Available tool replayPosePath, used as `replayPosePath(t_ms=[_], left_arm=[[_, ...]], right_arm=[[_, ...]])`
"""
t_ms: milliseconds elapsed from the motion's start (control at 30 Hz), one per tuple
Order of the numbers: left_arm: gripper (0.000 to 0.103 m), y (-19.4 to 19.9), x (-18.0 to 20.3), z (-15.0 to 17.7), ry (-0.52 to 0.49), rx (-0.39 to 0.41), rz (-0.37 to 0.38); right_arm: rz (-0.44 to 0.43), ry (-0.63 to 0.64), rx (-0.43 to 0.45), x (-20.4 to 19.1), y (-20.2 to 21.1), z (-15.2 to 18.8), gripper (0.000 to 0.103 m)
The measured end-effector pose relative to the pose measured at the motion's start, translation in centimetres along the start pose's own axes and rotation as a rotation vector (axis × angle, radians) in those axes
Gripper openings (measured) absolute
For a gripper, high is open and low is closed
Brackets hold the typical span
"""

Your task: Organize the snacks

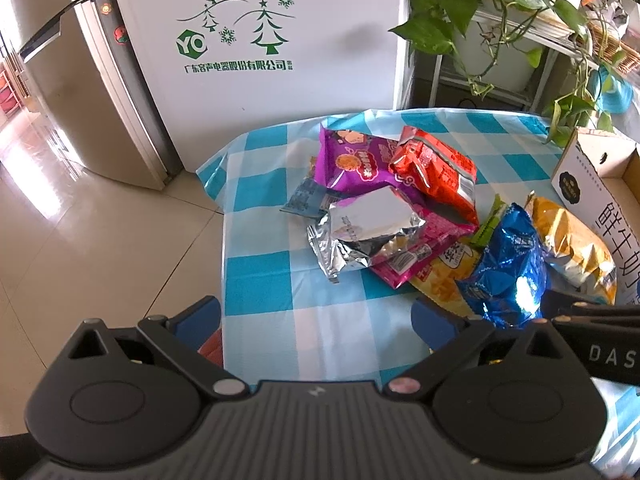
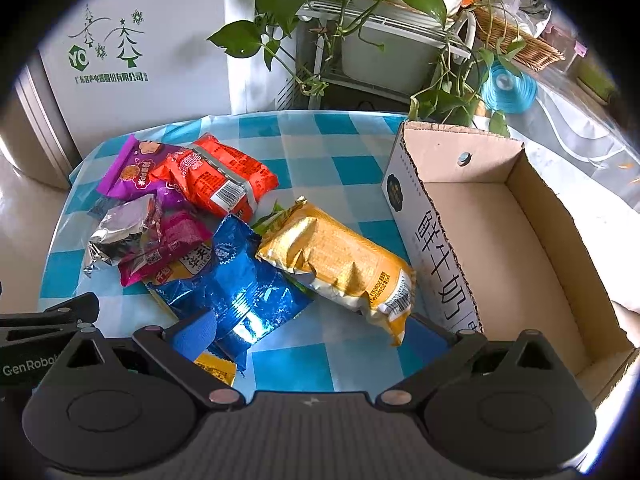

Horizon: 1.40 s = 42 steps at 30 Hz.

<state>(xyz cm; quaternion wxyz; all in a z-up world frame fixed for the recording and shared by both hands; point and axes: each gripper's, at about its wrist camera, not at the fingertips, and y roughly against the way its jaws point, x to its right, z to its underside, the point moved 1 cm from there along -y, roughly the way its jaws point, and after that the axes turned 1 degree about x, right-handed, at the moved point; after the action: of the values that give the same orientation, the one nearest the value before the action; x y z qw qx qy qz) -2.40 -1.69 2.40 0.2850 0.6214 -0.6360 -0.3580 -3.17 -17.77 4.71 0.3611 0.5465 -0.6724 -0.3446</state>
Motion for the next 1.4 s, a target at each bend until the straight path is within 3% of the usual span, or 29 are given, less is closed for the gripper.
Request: replayPosePath(t_ms=[1400], left_arm=[[0.098, -0.25, -0.2, 0.19, -0.003, -0.003, -0.003]], right_arm=[[0.011, 0.016, 0.014, -0.54, -0.11, 0.11, 0.103]])
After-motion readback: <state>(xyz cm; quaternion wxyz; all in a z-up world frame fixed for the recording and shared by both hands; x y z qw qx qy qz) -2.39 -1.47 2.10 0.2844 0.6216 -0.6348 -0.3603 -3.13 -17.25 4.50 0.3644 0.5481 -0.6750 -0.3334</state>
